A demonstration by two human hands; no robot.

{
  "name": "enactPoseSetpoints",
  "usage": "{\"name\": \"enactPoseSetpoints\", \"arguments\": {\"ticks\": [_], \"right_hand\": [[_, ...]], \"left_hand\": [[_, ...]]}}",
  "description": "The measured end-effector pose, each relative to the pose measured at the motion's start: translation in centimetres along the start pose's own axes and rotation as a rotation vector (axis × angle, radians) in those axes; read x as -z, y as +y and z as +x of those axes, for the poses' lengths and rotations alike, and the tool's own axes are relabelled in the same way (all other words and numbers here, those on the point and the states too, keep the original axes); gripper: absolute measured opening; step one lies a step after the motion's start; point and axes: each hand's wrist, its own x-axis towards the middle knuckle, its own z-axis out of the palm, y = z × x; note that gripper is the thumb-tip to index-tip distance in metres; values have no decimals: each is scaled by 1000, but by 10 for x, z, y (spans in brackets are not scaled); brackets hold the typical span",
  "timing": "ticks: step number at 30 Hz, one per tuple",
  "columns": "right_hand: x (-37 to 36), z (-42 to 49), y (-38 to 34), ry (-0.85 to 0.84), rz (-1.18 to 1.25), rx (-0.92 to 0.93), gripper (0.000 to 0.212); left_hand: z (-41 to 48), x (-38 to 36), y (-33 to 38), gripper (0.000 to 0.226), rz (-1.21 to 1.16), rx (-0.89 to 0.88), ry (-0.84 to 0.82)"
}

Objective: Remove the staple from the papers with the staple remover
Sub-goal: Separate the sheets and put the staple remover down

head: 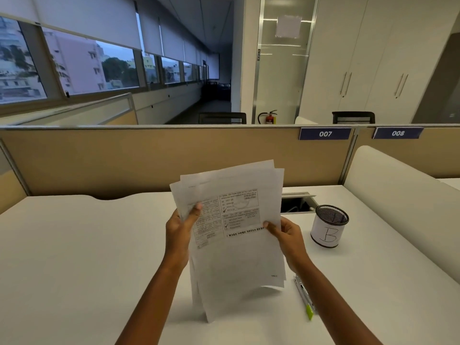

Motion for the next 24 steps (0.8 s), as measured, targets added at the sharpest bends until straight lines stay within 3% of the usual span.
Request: {"name": "enactPoseSetpoints", "arguments": {"ticks": [4,8,11,16,18,21,24], "right_hand": [[-11,-9,-14,70,77,77,13],[-17,-18,-23,9,183,117,17],[-19,-26,-15,-46,129,60,44],[-19,-42,14,-47,-37,-27,31],[-20,-47,19,-40,-32,-41,28],[-23,-52,25,-45,-58,-74,30],[-27,-55,29,-66,-107,-73,32]], "left_hand": [[-11,4,4,10,117,4,-47],[-20,10,12,17,85,-55,-28],[-27,20,3,58,116,-45,-42],[-42,37,-18,109,213,57,-45],[-46,39,-22,94,243,80,-55],[-49,38,-30,43,227,110,-10],[-56,37,-37,24,170,147,2]]}}
